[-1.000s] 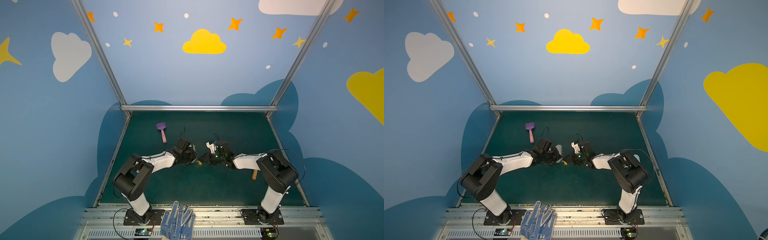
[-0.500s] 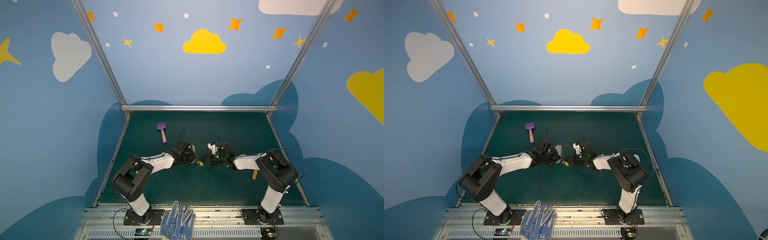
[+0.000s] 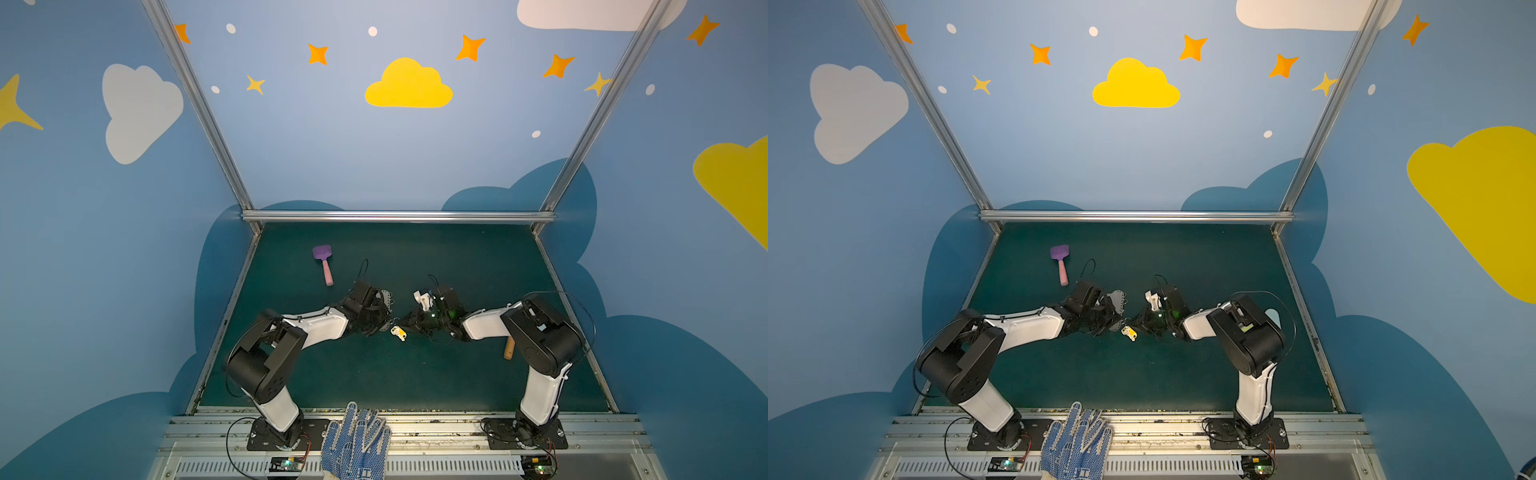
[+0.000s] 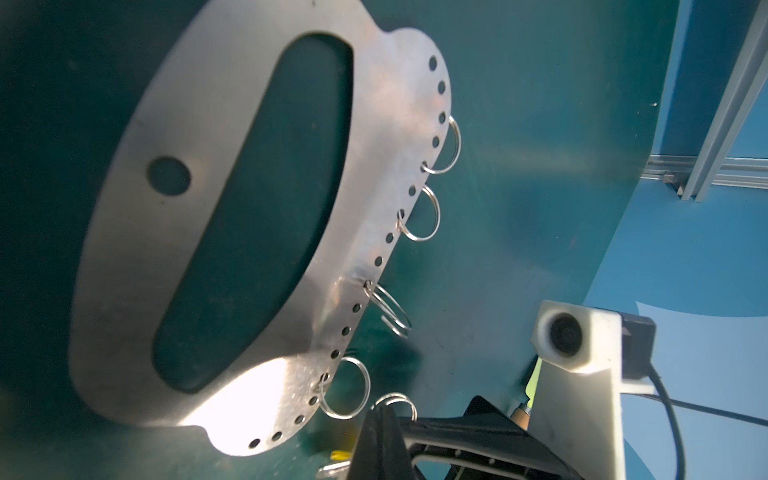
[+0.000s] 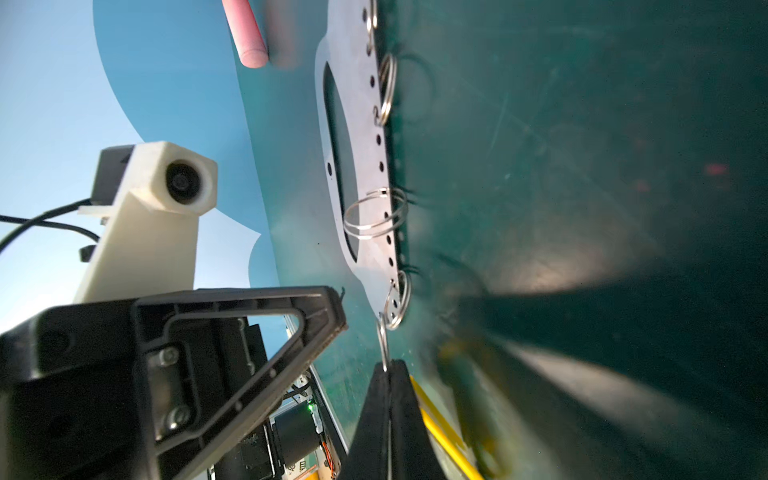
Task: Put the keys on the keyring
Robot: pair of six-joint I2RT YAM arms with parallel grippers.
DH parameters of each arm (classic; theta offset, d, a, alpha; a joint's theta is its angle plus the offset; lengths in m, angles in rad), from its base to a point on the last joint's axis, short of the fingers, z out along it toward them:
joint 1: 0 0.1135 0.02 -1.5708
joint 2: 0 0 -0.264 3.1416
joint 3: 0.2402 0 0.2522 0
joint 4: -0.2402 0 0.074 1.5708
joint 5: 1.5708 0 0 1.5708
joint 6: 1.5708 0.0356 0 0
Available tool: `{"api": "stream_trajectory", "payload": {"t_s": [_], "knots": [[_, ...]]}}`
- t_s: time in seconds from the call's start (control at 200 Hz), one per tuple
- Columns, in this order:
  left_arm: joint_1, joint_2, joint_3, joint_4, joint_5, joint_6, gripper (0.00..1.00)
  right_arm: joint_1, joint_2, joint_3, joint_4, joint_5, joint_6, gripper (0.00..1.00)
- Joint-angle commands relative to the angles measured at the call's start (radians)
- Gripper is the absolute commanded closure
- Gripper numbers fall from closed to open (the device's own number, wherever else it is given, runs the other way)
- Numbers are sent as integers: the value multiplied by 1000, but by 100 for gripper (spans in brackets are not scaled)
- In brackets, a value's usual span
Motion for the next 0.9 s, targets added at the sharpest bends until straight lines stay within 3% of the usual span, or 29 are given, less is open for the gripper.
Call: {"api": "stream_trajectory", "payload": {"t_s": [0.0, 0.045, 0.145, 0.426, 0.521, 0.896], "knots": [[2, -22, -1, -35, -21, 20, 80, 0, -22, -17, -14, 6, -19, 100], [3, -22, 16, -80, -29, 33, 65, -2, -50, -29, -45, 24, -42, 100], [0, -11, 90, -203, -38, 107, 57, -17, -118, -74, -93, 56, -77, 100], [-50, 131, 403, -629, -82, 422, 56, -85, -302, -200, -201, 99, -146, 100], [-79, 188, 498, -751, -179, 501, 56, -102, -346, -215, -230, 110, -165, 100], [-164, 347, 705, -962, -325, 605, 56, -128, -386, -240, -218, 106, -161, 100]]}}
